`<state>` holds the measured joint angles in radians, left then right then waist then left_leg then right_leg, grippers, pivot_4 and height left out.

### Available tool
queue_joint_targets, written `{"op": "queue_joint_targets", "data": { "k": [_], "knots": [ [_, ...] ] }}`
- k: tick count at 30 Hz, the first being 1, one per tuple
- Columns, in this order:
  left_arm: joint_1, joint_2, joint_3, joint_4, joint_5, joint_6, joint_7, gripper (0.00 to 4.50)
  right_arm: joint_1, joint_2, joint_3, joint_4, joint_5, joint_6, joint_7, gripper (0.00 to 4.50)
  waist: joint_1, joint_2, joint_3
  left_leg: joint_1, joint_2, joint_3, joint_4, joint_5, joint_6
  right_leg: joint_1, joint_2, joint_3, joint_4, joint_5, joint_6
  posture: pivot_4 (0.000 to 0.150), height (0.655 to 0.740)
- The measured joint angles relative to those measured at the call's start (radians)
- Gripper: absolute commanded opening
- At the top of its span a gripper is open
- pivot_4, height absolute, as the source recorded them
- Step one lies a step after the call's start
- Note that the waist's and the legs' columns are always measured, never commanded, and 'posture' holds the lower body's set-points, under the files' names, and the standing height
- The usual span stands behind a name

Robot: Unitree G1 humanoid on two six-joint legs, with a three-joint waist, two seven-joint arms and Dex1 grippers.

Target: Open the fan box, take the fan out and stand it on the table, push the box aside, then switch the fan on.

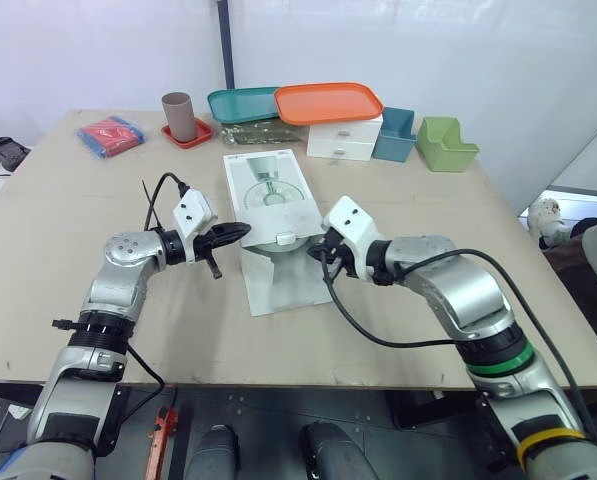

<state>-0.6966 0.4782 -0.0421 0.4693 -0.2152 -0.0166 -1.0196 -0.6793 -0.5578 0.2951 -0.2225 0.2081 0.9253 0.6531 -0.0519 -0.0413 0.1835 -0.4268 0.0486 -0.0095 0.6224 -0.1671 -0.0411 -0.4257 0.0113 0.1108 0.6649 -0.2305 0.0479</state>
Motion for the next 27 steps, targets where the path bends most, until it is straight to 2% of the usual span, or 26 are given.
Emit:
{"op": "queue_joint_targets", "data": {
  "k": [4,9,12,18,27],
  "knots": [
    [-0.001,0.0,0.001,0.005,0.0,-0.008,-0.007,0.07,0.024,-0.048,-0.003,0.002,-0.008,0.001,0.011,0.03,0.001,0.0,0.0,0.0,0.0,0.0,-0.001,0.0,0.0,-0.001,0.0,0.0,0.0,0.0,0.0,0.15,0.74],
    [-0.003,0.0,0.0,0.009,0.001,-0.01,-0.009,0.07,0.025,-0.047,-0.006,0.053,-0.03,-0.043,0.009,0.03,0.0,0.0,0.0,0.0,0.0,0.0,0.0,0.0,0.0,0.0,0.0,0.0,0.0,0.0,0.0,0.15,0.74],
    [-0.002,0.0,0.0,0.008,0.001,-0.009,-0.008,0.07,0.011,0.012,-0.008,0.18,-0.078,-0.088,-0.052,0.03,0.0,0.0,0.0,0.0,0.0,0.001,0.0,0.0,0.0,0.0,0.0,0.0,0.0,0.0,0.0,0.15,0.74],
    [0.012,0.001,0.001,-0.018,0.003,-0.005,-0.006,0.07,-0.007,0.059,-0.009,0.294,-0.132,-0.171,-0.094,0.03,0.001,0.0,0.0,0.0,0.0,0.001,-0.001,0.0,0.0,0.0,0.0,0.0,0.0,0.001,0.003,0.15,0.74],
    [0.039,0.008,0.01,-0.052,0.003,0.003,0.015,0.07,-0.033,0.12,-0.023,0.385,-0.163,-0.261,-0.109,0.03,0.0,0.0,0.0,0.0,0.0,0.0,-0.001,0.0,0.0,0.0,0.0,0.0,0.0,0.001,0.003,0.15,0.74]
  ]
}}
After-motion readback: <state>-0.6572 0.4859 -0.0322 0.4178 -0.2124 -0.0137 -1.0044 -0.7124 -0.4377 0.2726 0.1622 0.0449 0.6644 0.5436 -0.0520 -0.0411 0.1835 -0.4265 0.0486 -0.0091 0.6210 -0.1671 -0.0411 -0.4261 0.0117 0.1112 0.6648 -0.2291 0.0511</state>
